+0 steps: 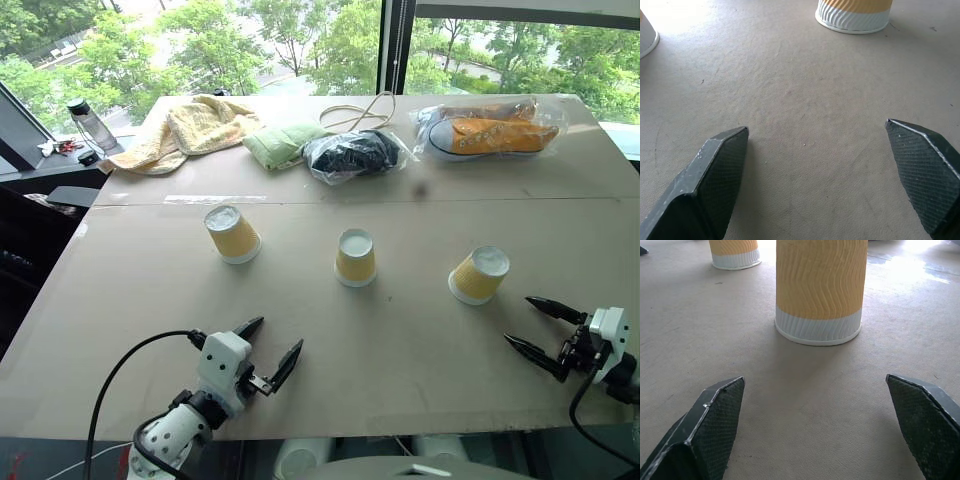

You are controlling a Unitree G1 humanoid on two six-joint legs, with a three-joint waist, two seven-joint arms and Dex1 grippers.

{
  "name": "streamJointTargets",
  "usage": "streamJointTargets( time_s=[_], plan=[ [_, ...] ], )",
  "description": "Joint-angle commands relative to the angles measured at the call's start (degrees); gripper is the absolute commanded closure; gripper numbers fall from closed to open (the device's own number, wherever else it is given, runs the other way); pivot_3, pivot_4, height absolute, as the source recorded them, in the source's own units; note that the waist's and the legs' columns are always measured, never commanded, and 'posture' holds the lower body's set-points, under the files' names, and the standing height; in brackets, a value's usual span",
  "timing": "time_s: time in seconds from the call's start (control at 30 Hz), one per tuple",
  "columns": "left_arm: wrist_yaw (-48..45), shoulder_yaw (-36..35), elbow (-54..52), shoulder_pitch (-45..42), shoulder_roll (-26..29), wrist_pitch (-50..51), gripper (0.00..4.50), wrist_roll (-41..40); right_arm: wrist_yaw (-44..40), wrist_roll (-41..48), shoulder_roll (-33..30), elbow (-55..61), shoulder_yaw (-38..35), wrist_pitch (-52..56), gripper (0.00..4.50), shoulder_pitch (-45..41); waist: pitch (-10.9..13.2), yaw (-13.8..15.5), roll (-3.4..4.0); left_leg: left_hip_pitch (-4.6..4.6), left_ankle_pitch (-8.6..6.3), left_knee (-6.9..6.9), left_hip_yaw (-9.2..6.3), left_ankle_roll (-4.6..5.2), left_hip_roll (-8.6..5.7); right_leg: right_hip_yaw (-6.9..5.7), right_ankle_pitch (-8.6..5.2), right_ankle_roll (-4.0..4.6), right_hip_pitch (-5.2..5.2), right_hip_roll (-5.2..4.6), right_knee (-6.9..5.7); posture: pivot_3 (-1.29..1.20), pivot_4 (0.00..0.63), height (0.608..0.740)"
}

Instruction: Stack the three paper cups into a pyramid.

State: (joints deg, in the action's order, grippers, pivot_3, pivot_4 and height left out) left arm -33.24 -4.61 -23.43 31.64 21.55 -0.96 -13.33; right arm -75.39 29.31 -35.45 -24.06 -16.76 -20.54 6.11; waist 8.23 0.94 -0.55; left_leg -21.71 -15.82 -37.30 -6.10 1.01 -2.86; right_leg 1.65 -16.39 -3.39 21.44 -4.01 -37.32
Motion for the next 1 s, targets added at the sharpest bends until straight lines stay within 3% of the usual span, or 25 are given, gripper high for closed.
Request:
streamJointTargets(
  time_s=[0.03,0.77,0.9,1.0],
  plan=[
    [-1.05,-0.61,0.97,-1.53,0.76,-0.20,0.00,-1.39,-0.10,0.06,-0.90,-0.40,-1.69,0.29,0.03,1.17,0.00,0.00,0.00,0.00,0.00,0.00,0.00,0.00,0.00,0.00,0.00,0.00,0.00,0.00,0.00,0.00,0.150,0.740],
    [-5.67,-2.44,4.01,-5.48,3.85,-2.33,0.00,-3.56,1.04,0.96,-0.18,2.37,-1.46,1.09,0.03,0.92,-0.05,-0.17,0.14,0.02,0.00,0.00,0.04,0.00,0.00,0.05,0.00,0.00,0.03,0.01,-0.15,0.00,0.150,0.740],
    [-11.97,-3.59,1.57,-5.59,6.44,-2.11,0.00,-9.66,1.60,2.41,-0.12,7.82,-0.66,4.93,0.03,1.16,-0.02,-0.21,0.23,0.00,0.00,0.00,0.05,0.00,0.01,0.07,-0.01,0.00,0.12,0.02,-0.24,0.00,0.150,0.740],
    [-15.97,-4.70,-2.18,-8.92,11.33,1.58,0.00,-14.07,4.88,2.89,0.75,12.59,0.23,8.41,0.03,-1.27,0.06,-0.22,0.34,0.00,0.01,0.00,0.06,-0.01,0.03,0.07,-0.01,0.01,0.15,0.02,-0.32,0.00,0.150,0.740]
  ],
)
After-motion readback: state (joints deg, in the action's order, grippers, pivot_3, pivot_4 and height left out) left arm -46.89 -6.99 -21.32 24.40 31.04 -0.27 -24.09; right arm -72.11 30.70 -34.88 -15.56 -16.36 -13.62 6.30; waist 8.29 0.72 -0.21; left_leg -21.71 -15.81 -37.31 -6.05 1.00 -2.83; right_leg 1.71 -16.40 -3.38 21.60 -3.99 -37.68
